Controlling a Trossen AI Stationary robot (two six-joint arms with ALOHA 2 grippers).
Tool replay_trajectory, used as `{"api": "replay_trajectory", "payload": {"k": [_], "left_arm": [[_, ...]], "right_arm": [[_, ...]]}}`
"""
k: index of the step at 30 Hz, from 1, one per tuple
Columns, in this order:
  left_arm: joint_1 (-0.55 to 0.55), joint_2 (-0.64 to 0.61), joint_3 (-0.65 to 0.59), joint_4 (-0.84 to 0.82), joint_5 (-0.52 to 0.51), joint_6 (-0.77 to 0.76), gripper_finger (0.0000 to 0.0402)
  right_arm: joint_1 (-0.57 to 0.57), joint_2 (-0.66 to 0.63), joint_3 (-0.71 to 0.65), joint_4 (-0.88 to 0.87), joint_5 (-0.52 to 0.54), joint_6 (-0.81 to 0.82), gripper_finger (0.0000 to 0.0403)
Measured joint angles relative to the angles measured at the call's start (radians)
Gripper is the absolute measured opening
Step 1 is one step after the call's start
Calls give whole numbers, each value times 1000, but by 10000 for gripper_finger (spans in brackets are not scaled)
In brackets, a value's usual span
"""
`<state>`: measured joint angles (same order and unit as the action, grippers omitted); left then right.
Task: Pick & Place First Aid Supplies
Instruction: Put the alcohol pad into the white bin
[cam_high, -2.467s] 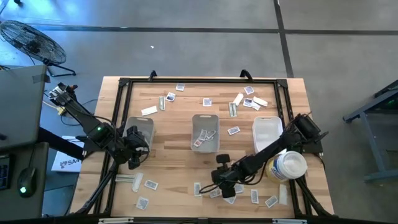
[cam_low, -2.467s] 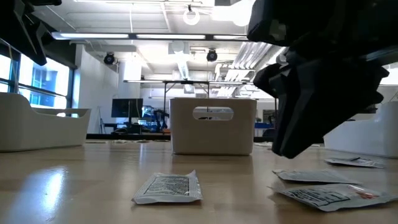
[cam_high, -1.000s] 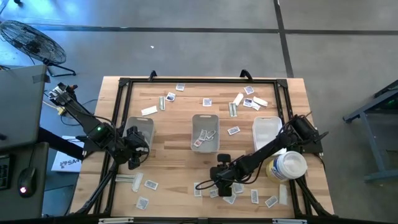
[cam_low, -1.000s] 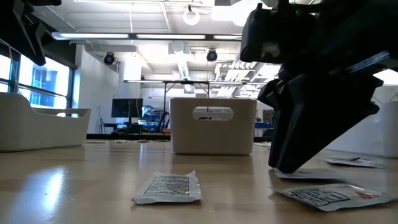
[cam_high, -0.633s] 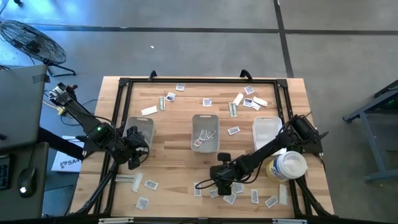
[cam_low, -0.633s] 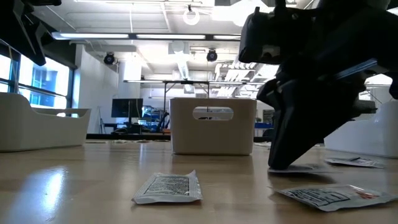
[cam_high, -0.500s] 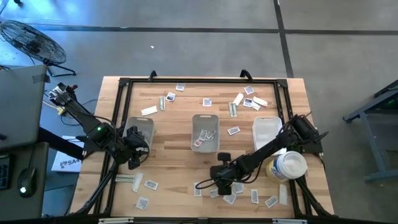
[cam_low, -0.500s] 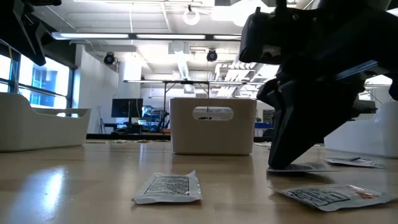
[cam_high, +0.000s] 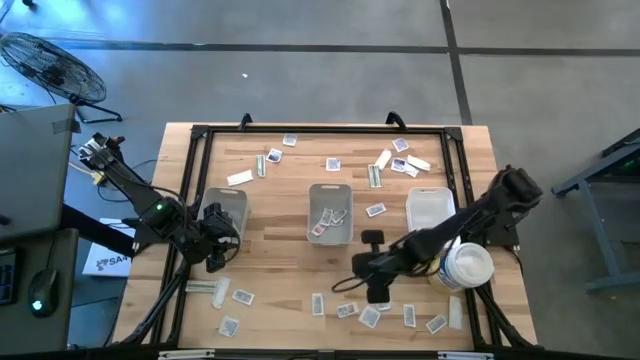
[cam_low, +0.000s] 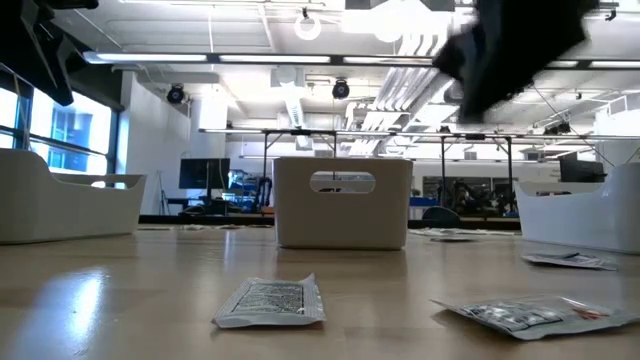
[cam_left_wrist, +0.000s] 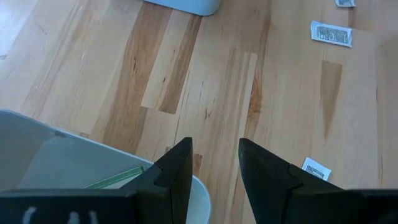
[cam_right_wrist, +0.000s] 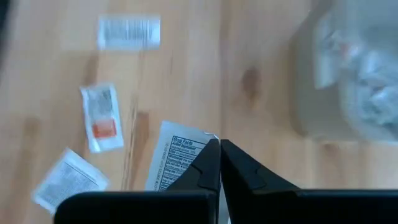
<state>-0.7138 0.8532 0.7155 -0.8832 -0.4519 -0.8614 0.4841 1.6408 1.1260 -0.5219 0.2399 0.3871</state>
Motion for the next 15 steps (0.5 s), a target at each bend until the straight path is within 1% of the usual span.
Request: {"api": "replay_trajectory", "payload": {"k": [7,10,15], "left_arm": [[0,0,0,0,0,0,128],[0,0,0,0,0,0,128],[0,0,0,-1,0,0,128]], "right_arm": [[-38,-172,2,-95,74,-3,1],[-71,-247,3,-177,101,17,1],[-138,-362,3,-349,143,110,1]]}}
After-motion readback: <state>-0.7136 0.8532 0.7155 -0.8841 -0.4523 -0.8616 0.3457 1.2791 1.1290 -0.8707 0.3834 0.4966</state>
